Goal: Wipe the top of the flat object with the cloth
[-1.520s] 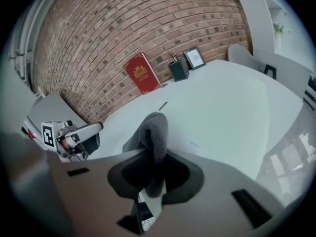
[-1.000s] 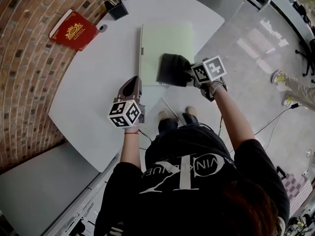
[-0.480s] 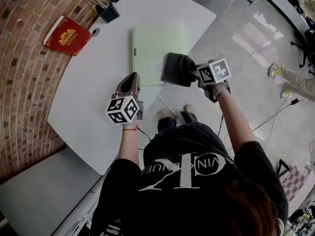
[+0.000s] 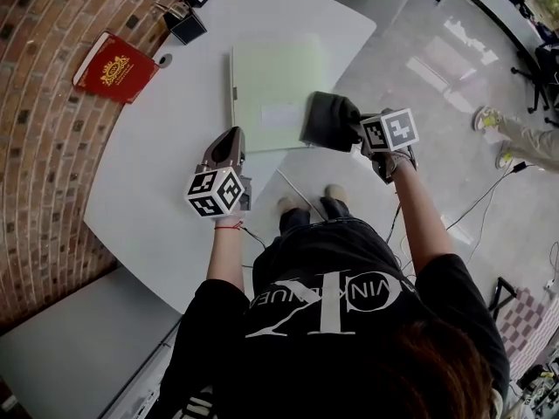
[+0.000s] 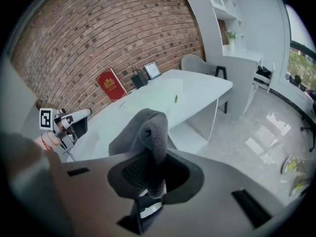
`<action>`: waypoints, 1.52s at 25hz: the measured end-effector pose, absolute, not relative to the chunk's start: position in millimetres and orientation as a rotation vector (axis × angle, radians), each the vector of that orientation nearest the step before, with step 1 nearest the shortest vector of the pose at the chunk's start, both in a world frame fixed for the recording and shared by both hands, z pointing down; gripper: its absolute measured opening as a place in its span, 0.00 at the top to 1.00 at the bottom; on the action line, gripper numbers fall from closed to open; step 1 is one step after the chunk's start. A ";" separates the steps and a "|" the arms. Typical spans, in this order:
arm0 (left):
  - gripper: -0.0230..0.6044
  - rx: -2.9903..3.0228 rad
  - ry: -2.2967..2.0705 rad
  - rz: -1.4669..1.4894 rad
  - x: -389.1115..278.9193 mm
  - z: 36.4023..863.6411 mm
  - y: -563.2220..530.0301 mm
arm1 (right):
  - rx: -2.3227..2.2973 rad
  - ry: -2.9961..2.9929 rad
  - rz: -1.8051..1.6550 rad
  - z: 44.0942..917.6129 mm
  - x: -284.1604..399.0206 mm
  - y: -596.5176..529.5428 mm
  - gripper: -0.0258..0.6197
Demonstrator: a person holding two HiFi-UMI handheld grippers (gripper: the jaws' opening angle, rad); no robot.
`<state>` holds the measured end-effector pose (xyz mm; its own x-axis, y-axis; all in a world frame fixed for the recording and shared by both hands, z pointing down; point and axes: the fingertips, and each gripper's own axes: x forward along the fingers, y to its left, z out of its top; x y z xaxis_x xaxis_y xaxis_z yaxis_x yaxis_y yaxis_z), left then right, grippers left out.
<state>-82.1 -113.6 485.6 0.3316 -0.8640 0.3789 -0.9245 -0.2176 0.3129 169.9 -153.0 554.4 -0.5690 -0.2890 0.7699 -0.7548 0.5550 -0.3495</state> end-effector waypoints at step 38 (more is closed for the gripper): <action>0.95 2.261 -2.004 -0.034 -154.0 350.3 -137.3 | 1.216 -2.621 0.043 336.8 137.0 -203.7 0.88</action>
